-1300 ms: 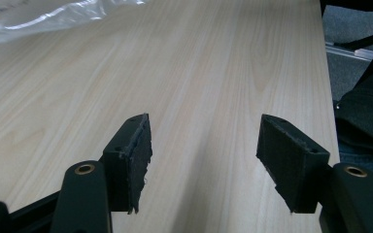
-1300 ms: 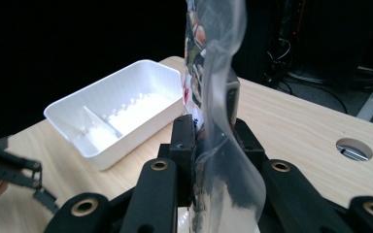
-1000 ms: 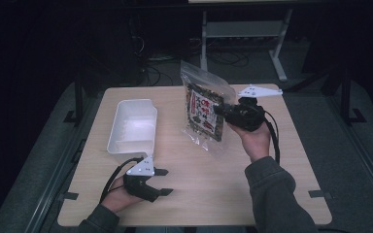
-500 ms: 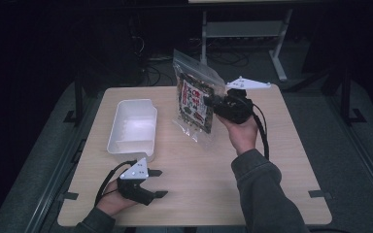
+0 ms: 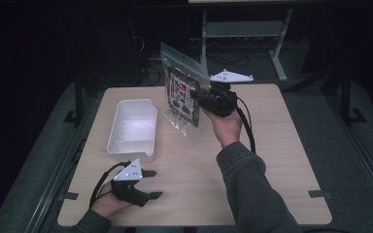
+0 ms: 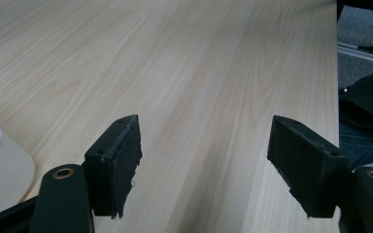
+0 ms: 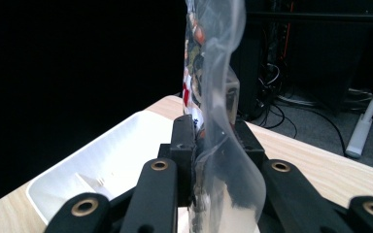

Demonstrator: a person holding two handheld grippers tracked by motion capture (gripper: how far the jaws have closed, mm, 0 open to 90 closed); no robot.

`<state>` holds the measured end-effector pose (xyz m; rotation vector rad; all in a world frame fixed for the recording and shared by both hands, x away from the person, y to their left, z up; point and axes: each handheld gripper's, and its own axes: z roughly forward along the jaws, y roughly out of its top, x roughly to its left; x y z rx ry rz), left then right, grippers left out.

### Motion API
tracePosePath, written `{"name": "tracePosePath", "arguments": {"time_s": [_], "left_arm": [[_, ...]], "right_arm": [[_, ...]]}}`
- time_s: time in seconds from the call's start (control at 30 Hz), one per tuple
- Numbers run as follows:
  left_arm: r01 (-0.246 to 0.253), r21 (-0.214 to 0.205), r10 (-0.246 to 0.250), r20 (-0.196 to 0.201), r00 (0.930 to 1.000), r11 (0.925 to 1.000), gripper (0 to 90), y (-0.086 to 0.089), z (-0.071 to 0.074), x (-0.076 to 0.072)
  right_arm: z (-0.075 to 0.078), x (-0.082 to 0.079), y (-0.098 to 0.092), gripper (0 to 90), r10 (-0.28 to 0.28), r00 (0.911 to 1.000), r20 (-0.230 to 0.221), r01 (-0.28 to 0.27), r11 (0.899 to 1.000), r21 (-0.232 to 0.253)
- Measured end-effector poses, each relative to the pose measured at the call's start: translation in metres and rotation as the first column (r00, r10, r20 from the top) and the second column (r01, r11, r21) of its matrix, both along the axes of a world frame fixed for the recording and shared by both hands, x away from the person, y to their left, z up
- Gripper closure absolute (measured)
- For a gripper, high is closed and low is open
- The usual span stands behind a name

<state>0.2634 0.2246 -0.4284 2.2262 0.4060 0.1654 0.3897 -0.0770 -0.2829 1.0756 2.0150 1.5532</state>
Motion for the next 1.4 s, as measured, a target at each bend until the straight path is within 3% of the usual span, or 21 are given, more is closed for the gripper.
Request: {"name": "tracePosePath", "arguments": {"time_s": [0.37, 0.87, 1.4], "left_arm": [[-0.015, 0.027, 0.015, 0.001, 0.9999, 0.9995, 25.3, 0.008, -0.002, -0.003], [-0.040, 0.033, 0.040, 0.007, 0.9992, 0.9986, 23.9, 0.021, -0.001, -0.007], [-0.041, 0.030, 0.040, 0.006, 0.9992, 0.9987, 23.8, 0.025, -0.002, -0.006]], "right_arm": [[0.008, 0.008, 0.024, 75.3, 0.008, 0.9998, 0.017, -0.008, 1.000, 0.010], [0.012, 0.016, 0.062, 75.3, 0.026, 0.9990, 0.035, -0.027, 0.999, 0.033], [0.000, 0.029, 0.119, 75.3, 0.042, 0.9984, 0.037, -0.043, 0.998, 0.038]]}}
